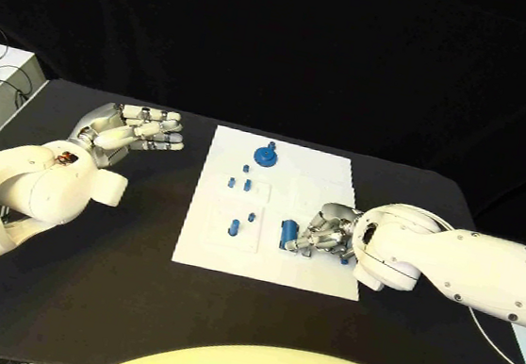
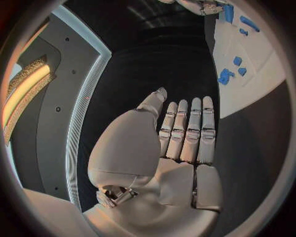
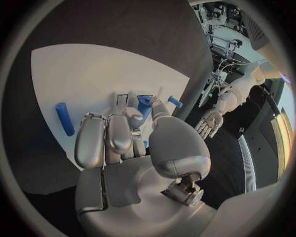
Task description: Assemble the parts on the task board
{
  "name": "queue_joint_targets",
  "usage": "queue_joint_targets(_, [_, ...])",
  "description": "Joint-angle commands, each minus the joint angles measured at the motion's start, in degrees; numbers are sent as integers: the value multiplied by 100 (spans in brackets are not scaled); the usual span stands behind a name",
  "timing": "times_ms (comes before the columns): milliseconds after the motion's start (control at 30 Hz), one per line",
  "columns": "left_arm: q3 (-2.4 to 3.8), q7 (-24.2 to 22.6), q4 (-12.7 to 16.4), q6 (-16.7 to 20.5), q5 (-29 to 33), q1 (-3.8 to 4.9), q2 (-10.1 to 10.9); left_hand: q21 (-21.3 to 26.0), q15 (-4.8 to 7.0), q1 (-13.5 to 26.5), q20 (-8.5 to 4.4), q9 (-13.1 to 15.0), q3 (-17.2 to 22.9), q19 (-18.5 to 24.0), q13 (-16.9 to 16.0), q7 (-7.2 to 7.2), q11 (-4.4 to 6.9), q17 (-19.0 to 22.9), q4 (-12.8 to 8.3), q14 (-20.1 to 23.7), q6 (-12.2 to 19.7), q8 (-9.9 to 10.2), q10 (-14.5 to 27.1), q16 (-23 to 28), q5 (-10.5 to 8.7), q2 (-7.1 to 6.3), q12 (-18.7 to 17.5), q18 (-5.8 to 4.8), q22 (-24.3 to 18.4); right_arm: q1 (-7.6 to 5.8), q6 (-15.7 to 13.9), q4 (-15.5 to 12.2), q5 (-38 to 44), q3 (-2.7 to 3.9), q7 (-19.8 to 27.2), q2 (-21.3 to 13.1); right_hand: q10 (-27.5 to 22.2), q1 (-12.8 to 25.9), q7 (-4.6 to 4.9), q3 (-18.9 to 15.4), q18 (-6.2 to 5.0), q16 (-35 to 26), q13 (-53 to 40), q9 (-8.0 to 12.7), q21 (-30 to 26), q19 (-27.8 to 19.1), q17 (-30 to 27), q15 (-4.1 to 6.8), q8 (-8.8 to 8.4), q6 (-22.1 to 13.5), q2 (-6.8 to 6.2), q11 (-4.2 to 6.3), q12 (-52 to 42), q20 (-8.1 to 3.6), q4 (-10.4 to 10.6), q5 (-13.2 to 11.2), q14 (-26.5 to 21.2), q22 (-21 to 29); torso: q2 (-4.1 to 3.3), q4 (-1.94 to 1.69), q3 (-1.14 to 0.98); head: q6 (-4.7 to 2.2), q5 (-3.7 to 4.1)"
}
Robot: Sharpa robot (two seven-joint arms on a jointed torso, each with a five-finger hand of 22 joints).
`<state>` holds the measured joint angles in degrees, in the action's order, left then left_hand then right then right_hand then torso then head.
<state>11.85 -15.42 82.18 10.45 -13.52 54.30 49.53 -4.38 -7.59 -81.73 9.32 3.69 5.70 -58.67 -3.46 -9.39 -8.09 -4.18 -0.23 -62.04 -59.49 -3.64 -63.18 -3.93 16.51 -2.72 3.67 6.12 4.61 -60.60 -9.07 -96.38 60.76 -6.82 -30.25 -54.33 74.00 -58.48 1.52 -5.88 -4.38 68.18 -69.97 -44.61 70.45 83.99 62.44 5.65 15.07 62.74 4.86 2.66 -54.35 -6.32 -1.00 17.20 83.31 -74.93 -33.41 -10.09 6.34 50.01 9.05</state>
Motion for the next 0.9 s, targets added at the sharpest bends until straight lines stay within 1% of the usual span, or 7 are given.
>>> queue_joint_targets(33, [4, -19, 14, -100, 31, -8, 2, -14, -4, -44, 1, -7, 2, -43, 7, -7, -9, 2, 53, -1, -5, 2, 11, -11, 17, 17, -8, -60, -9, 9, 216, 38, 71, 8, -53, -5, 29, -52, -29, 1, 110, 3, -9, -3, 8, 457, -10, 19, 36, -6, -63, 0, 4, -31, -48, -41, 3, -1018, 2, 0, 2, -1, 5])
queue_joint_targets(267, [4, -13, 9, -110, 31, -27, -1, -14, -4, -44, 1, -7, 2, -43, 7, -7, -9, 2, 53, -1, -5, 2, 11, -11, 17, 17, -8, -60, -9, 50, 353, 54, 8, 8, 27, 19, 24, 18, -18, -61, 109, 2, -17, 6, 3, 455, -7, 12, 25, -2, -177, -9, 7, -25, -46, -305, 4, -1018, -2, 2, -3, -1, 24])
queue_joint_targets(367, [4, -11, 8, -113, 31, -34, -4, -14, -3, -52, 1, -7, 4, -43, 7, -8, -10, 2, 51, 0, -8, 1, 12, -11, 17, 12, -9, -61, -9, 74, 304, 64, -8, 8, 49, 31, 33, 62, -19, -73, 110, 6, -23, 3, 12, 457, -3, 12, 26, 4, -229, -8, 0, -24, -2, -757, 5, -1020, -1, 2, -2, -1, 27])
queue_joint_targets(633, [4, -11, 2, -111, 31, -41, -10, -14, -3, -52, 1, -7, 4, -43, 7, -8, -10, 2, 51, 0, -8, 1, 12, -11, 17, 12, -9, -61, -9, 94, 91, 56, -24, 8, 188, 24, 46, 71, -23, 209, 109, 13, -38, 6, 27, 459, 5, 13, 25, 19, -692, -7, -14, -22, 281, -1191, 8, -1024, 4, 0, -2, -1, 29])
queue_joint_targets(667, [4, -11, 1, -112, 31, -42, -12, -15, -3, -56, 0, -7, 9, -44, 7, -9, -9, 3, 49, 0, -9, 2, 12, -11, 16, 12, -9, -61, -8, 95, 60, 51, -30, 8, 217, 18, 51, 52, -24, 352, 110, 14, -45, 8, 34, 457, 7, 15, 25, 24, -822, -6, -22, -22, 412, -1192, 3, -1024, 4, -1, -3, -1, 32])
queue_joint_targets(733, [4, -11, -1, -112, 31, -44, -14, -15, -3, -59, -1, -7, 13, -44, 7, -9, -9, 3, 48, 0, -10, 2, 12, -11, 14, 12, -9, -61, -8, 97, -2, 38, -58, 8, 287, 0, 55, 26, -24, 412, 110, 21, -53, 9, 39, 460, 11, 14, 25, 29, -899, -6, -33, -22, 482, -1202, 7, -1025, 3, 0, -4, -1, 39])
queue_joint_targets(900, [4, -12, -8, -113, 31, -49, -20, -15, -3, -59, -1, -7, 13, -44, 7, -9, -9, 3, 48, 0, -10, 2, 12, -11, 14, 12, -9, -61, -8, 98, -157, -2, -218, 10, 596, -79, 54, 8, -25, 438, 111, 27, -51, 6, 44, 460, 16, 15, 28, 32, -927, -5, -29, -24, 510, -1201, 9, -1027, 4, 4, -5, -1, 41])
